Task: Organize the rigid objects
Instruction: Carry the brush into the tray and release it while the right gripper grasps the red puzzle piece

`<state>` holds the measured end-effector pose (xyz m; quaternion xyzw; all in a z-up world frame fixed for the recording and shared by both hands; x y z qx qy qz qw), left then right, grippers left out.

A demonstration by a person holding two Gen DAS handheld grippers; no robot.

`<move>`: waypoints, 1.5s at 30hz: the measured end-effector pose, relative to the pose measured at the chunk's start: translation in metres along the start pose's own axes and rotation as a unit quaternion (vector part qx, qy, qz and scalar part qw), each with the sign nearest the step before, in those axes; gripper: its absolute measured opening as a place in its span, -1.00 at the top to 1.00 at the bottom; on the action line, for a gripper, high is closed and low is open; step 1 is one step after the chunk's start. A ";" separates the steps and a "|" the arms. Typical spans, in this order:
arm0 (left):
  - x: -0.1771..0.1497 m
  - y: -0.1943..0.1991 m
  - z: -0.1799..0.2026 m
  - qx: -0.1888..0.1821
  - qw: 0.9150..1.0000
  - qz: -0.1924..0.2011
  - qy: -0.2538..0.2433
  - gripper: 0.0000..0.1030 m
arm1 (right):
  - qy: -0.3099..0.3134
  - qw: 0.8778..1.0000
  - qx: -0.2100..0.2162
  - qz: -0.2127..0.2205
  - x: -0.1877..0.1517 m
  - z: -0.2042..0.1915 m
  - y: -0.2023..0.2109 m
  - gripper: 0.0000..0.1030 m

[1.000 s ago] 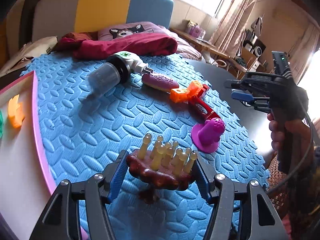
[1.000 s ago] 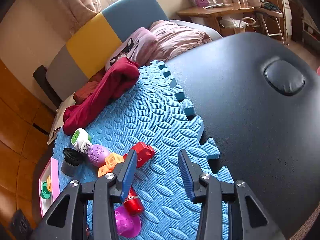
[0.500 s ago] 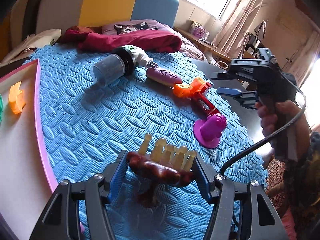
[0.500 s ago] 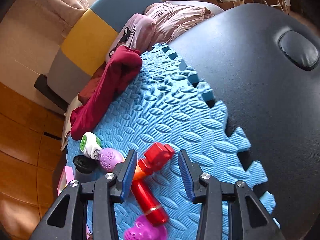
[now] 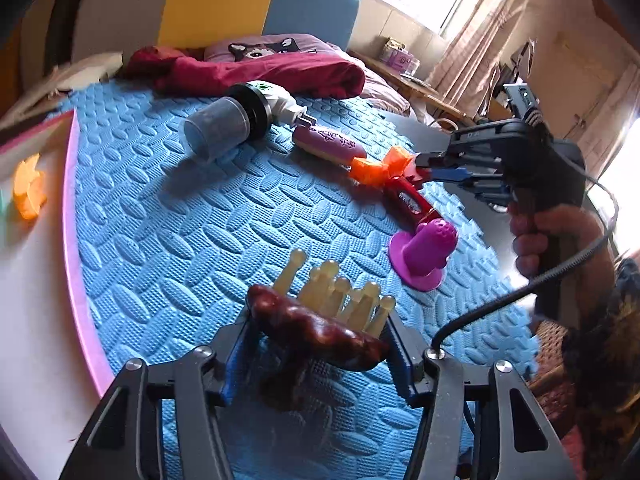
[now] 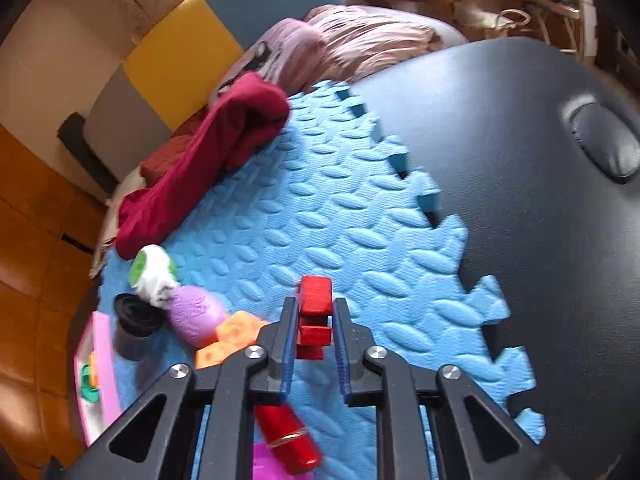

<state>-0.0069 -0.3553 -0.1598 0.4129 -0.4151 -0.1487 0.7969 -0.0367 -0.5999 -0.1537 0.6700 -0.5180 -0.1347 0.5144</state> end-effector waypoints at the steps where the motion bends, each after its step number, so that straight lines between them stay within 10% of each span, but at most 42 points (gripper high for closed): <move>1: 0.000 0.000 0.000 -0.001 1.000 0.000 0.001 -0.13 | -0.005 1.000 0.006 -0.002 0.000 0.002 0.000 0.67; 19: 0.002 -0.001 -0.002 -0.009 1.000 0.000 0.007 -0.14 | -0.004 1.000 0.006 -0.024 0.000 0.001 -0.014 0.33; 34: 0.003 0.003 -0.001 0.006 1.000 0.006 -0.007 0.04 | 0.166 0.976 -0.141 -0.005 -0.009 -0.015 -0.026 0.36; 45: 0.008 0.046 -0.011 -0.007 0.999 0.038 0.015 0.07 | 0.176 0.974 -0.146 0.000 -0.007 -0.016 -0.028 0.37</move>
Point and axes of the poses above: each gripper's, at about its wrist camera, not at the fingertips, and y roughly against the way its jaws point, z to its right, x to its top, the point moved 9 cm from there along -y, roughly the way its jaws point, and after that the axes turned 3 degrees about -z, right-handed, at the moved point
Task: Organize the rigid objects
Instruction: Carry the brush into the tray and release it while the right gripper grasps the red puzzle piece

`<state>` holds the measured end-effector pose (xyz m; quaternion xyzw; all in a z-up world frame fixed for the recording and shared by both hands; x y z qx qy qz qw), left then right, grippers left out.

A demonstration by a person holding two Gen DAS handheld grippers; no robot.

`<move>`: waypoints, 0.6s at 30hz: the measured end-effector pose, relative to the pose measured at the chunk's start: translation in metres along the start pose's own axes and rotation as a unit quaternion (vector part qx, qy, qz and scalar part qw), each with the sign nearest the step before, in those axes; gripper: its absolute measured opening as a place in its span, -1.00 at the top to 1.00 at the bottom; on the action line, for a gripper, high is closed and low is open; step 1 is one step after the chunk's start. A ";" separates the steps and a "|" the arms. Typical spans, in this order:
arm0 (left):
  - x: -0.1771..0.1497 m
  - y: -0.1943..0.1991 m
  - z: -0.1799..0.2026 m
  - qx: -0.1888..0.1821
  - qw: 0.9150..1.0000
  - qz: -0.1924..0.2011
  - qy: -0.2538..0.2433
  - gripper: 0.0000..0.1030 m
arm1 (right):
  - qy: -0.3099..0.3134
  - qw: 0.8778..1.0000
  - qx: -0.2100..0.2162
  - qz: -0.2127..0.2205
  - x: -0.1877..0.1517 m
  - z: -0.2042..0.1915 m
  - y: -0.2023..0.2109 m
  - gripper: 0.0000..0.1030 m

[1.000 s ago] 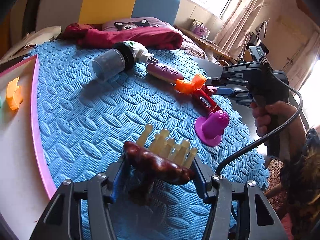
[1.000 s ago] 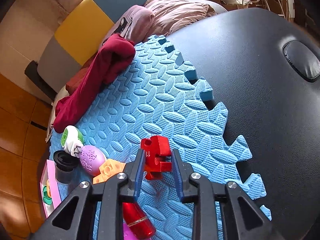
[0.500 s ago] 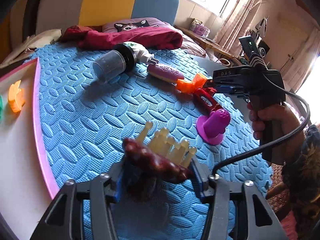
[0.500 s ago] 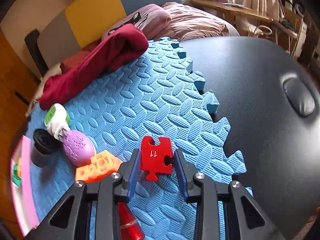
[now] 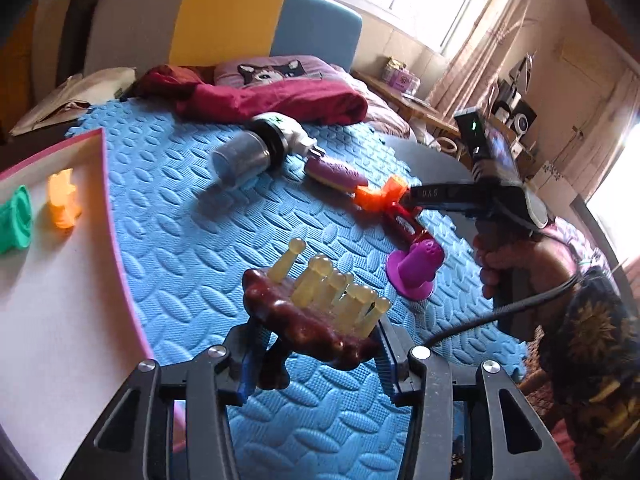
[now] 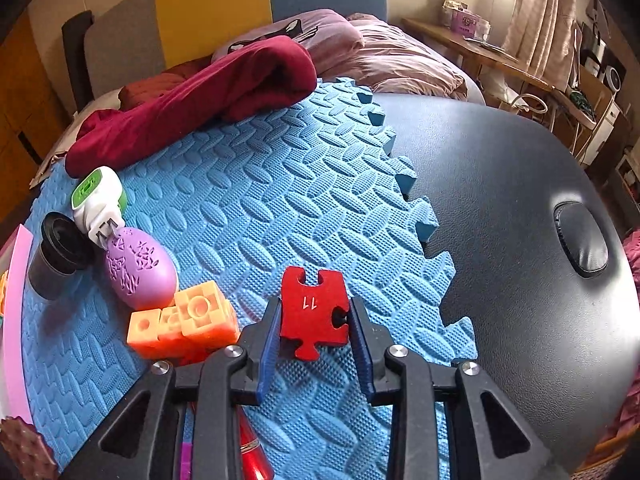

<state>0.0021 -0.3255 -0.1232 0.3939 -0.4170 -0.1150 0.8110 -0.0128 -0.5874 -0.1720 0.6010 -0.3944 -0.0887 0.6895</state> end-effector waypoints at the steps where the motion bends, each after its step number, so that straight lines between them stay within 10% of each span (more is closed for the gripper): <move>1: 0.002 0.006 -0.001 -0.002 1.000 0.006 0.003 0.07 | 0.003 1.000 -0.002 0.001 -0.001 -0.001 0.001 0.37; 10: 0.031 0.078 -0.062 0.029 0.992 0.090 0.082 0.07 | 0.010 1.000 -0.008 0.005 -0.002 0.000 0.002 0.38; 18: 0.031 0.054 -0.142 0.058 0.975 0.068 0.202 0.07 | 0.016 1.000 -0.011 0.007 -0.002 -0.001 0.002 0.38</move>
Point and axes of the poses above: each gripper's, at about its wrist camera, not at the fingertips, and y roughly against the way its jaws point, z to its right, x to its top, the point moved 9 cm from there along -y, roughly the way its jaws point, and after that the axes turned 3 degrees about -z, right-handed, at the moved point
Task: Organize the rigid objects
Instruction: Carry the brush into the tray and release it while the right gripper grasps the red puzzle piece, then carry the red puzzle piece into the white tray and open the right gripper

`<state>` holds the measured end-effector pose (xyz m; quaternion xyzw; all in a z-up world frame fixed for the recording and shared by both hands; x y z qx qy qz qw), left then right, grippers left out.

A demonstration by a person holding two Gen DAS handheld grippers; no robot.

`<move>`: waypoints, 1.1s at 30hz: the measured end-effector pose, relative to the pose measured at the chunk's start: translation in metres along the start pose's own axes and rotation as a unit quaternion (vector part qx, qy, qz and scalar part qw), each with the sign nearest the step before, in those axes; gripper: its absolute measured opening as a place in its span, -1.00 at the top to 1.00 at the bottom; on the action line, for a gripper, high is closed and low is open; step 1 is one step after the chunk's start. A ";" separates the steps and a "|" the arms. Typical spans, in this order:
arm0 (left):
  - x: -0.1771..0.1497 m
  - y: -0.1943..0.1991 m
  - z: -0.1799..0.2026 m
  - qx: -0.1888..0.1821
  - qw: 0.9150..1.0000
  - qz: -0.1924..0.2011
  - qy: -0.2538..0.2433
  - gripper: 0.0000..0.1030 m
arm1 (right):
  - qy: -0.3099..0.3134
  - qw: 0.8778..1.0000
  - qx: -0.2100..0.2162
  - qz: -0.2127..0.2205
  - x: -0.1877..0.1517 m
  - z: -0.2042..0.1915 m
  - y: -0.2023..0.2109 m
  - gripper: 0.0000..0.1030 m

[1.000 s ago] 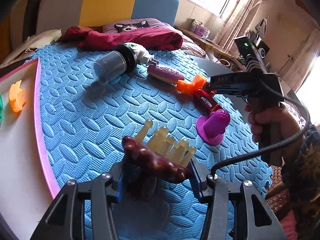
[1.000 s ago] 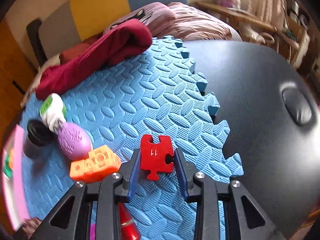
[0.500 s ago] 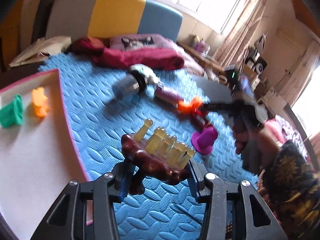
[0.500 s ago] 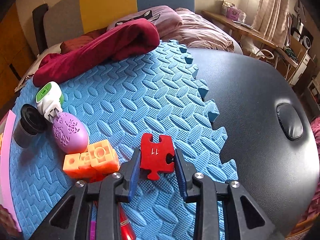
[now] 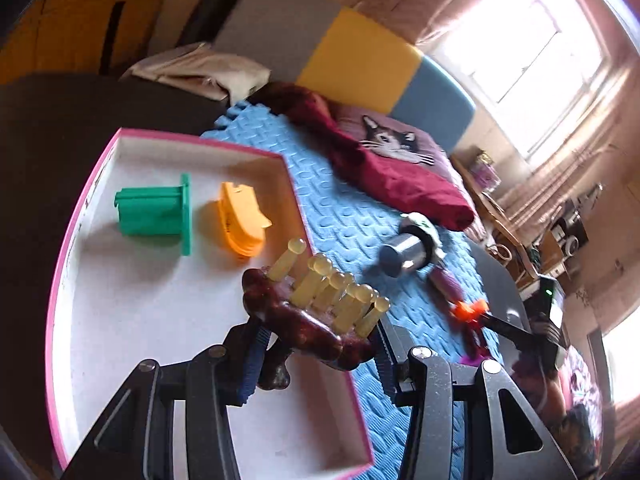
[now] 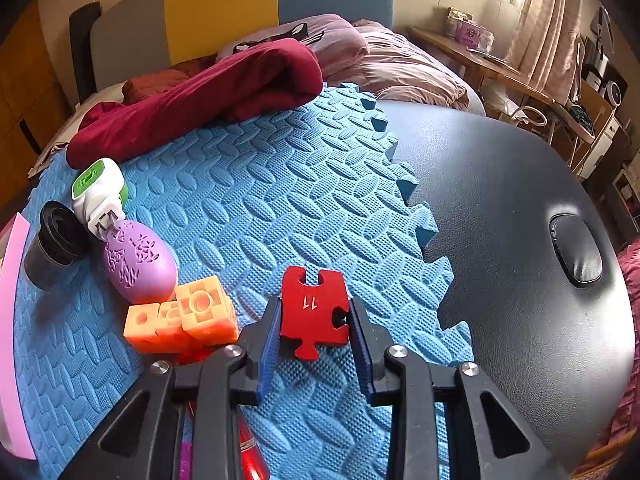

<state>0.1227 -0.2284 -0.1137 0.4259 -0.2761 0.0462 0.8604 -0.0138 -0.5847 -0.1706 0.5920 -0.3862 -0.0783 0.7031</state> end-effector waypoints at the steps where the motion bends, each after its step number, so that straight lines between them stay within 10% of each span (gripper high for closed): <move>1: 0.002 -0.007 -0.004 0.002 1.000 -0.005 0.009 0.06 | 0.002 1.000 -0.001 0.000 0.000 0.000 0.000 0.38; 10: 0.013 -0.021 -0.028 0.036 0.999 -0.002 0.032 -0.48 | 0.003 1.000 0.001 0.000 0.000 0.000 0.000 0.37; 33: -0.023 0.046 -0.020 0.163 0.984 0.042 -0.064 -0.49 | -0.006 1.000 0.000 0.002 -0.001 0.003 0.003 0.38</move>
Point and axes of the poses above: each gripper's, at about its wrist camera, not at the fingertips, and y roughly against the way its jaws point, z to its right, x to its top, the point moved 9 cm from there along -y, roughly the way its jaws point, and after that the axes turned 3 degrees about -z, right-handed, at the moved point
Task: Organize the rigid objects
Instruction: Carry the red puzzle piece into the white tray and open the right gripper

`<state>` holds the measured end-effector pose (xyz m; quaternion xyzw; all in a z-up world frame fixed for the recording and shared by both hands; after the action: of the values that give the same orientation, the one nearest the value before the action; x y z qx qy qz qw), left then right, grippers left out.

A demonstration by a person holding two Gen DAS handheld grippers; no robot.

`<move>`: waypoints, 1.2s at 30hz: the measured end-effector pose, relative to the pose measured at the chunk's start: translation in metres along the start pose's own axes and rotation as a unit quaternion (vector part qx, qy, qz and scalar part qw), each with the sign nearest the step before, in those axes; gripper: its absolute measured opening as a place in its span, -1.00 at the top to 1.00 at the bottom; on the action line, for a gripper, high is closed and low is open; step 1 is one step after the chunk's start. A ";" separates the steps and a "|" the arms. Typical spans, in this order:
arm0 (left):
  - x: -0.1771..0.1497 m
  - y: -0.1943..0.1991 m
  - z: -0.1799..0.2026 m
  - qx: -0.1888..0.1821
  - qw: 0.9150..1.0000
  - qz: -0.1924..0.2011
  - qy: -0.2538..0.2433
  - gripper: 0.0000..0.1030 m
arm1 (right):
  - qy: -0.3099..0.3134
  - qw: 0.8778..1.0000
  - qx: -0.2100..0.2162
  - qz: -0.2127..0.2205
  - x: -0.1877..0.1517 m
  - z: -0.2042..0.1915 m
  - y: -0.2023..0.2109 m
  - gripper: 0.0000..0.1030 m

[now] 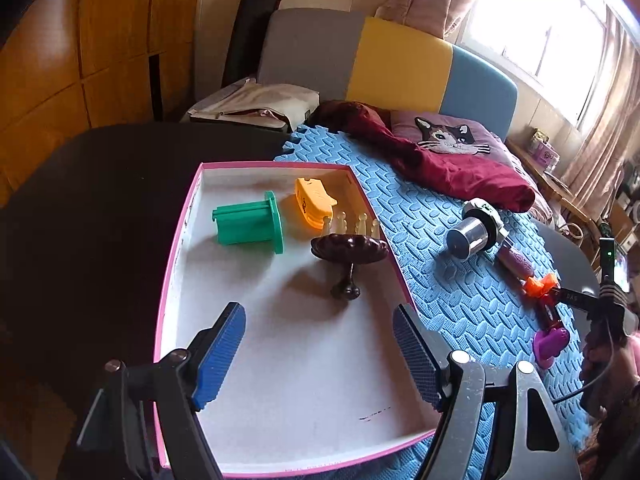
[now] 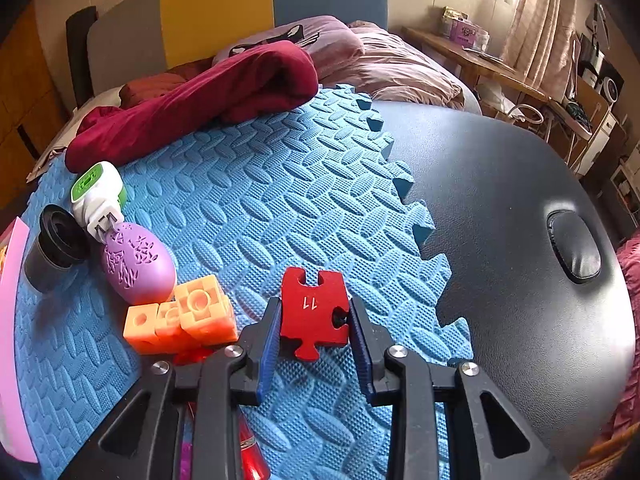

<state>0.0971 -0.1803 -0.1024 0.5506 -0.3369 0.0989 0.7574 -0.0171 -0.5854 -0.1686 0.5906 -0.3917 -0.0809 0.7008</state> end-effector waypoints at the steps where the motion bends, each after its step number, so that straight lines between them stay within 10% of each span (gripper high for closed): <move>1: -0.001 0.001 0.000 0.002 1.000 -0.001 -0.001 -0.50 | 0.001 1.000 -0.001 0.000 0.000 0.000 0.000 0.38; 27: -0.011 0.006 -0.009 0.018 1.000 -0.008 -0.001 -0.52 | -0.044 0.998 0.015 0.034 0.008 0.014 0.016 0.38; 36: -0.009 0.008 -0.021 0.027 1.000 -0.003 0.007 -0.52 | -0.020 0.986 0.145 0.079 0.016 -0.035 0.058 0.38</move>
<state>0.0946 -0.1565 -0.1047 0.5712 -0.3273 0.1092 0.7448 -0.0041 -0.5509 -0.1092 0.6513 -0.4590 0.0209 0.6039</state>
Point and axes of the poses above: each gripper's, at about its wrist camera, not at the fingertips, and y roughly against the way its jaws point, z to its right, x to its top, the point moved 9 cm from there along -y, roughly the way its jaws point, and after that the axes turned 3 degrees about -z, right-handed, at the moved point
